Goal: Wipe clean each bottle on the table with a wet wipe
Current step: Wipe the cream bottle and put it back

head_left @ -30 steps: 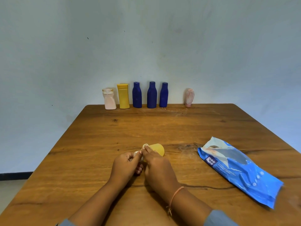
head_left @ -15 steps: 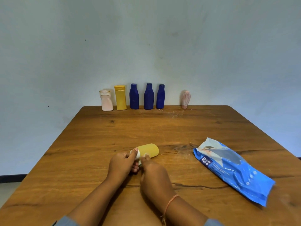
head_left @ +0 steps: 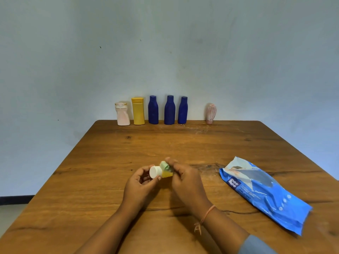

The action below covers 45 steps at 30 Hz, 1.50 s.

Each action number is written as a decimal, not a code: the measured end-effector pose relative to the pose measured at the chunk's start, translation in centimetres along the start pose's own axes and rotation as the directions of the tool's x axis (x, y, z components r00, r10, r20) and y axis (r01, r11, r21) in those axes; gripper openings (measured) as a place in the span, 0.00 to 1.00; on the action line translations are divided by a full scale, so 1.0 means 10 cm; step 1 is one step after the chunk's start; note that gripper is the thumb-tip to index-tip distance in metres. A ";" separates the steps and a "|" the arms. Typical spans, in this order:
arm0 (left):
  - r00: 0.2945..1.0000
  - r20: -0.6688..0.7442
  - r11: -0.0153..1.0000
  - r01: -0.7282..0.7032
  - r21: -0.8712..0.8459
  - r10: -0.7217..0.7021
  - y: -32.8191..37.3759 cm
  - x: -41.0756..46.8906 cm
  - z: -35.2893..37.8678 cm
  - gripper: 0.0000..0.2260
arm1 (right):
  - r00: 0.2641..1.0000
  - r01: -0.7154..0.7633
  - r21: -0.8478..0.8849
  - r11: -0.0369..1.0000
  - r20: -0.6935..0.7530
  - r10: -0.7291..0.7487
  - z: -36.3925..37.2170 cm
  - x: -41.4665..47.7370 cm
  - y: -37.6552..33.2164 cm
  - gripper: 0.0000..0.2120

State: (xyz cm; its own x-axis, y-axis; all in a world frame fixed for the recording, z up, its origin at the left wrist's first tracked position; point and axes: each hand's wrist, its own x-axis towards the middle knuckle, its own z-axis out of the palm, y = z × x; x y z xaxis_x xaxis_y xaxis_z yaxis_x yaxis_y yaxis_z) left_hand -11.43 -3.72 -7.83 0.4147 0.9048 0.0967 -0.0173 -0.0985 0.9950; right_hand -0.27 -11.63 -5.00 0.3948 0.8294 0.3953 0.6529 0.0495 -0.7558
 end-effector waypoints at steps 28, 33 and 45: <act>0.998 0.043 0.924 0.068 -0.377 -0.056 0.44 -0.14 0.19 0.13 | 0.987 -0.096 0.063 0.993 -0.123 0.103 -0.08 0.14 -0.25 0.15; 0.987 -0.055 0.910 0.120 -0.396 -0.154 0.47 -0.12 0.23 0.12 | 0.990 0.096 -0.115 0.989 -0.087 -0.106 0.00 0.01 -0.35 0.19; 0.998 -0.038 0.948 0.032 -0.317 -0.047 0.45 -0.14 0.18 0.10 | 0.985 -0.058 0.060 0.997 -0.156 0.067 -0.08 0.09 -0.35 0.17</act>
State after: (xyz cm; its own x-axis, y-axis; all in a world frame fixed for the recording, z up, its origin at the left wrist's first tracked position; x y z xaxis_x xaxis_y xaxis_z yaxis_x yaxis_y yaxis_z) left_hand -10.46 -6.17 -3.57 0.3798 0.9237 0.0507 -0.2917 0.0675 0.9541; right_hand -1.70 -11.50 -1.54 0.5334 0.7338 0.4208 0.5891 0.0347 -0.8073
